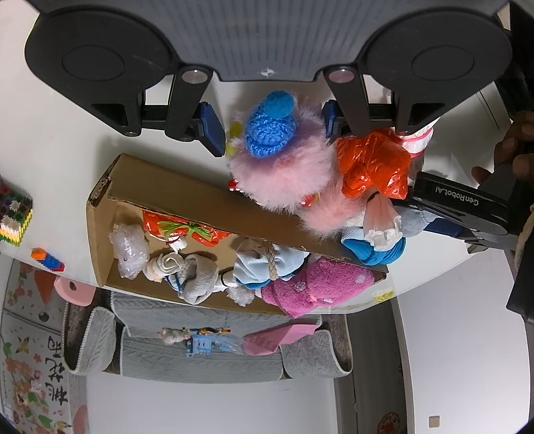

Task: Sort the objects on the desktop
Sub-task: 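Close left gripper on the grey sock while right closes on the pink plush, then lift the grey sock and pink plush and carry them over the box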

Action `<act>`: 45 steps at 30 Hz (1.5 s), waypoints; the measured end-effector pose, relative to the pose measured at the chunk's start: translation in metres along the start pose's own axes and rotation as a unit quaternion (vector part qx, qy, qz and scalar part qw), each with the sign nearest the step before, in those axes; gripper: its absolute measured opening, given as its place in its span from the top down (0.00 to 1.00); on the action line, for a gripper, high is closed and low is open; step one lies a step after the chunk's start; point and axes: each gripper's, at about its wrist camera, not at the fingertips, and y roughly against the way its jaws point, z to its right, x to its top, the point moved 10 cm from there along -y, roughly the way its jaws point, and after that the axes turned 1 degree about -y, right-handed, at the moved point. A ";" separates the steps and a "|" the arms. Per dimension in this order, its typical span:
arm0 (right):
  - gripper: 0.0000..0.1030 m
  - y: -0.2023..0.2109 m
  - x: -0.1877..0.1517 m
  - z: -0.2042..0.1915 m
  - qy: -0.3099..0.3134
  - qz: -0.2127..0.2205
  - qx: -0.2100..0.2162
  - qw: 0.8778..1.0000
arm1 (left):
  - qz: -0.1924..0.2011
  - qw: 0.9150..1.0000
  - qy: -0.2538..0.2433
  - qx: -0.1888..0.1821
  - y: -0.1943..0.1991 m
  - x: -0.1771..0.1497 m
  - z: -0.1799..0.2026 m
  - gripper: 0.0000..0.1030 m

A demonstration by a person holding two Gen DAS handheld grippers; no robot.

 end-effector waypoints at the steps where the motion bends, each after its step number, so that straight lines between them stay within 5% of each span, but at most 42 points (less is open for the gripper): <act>1: 0.48 0.000 0.000 0.000 -0.001 0.000 0.000 1.000 | 0.000 1.000 0.000 0.000 0.000 0.000 0.000 0.00; 13: 0.55 0.005 -0.001 0.002 0.000 0.008 0.002 1.000 | 0.020 1.000 -0.007 -0.008 0.007 -0.001 0.005 0.12; 18: 0.58 0.009 -0.002 0.006 -0.002 0.010 0.001 1.000 | 0.022 0.999 -0.019 -0.017 0.016 -0.002 0.012 0.38; 23: 0.60 0.011 -0.003 0.011 -0.006 0.010 -0.001 1.000 | 0.023 0.999 -0.028 -0.023 0.020 -0.005 0.017 0.51; 45: 0.60 0.029 0.002 0.026 -0.033 0.038 0.004 0.999 | 0.038 0.999 -0.020 -0.003 0.055 -0.015 0.002 0.55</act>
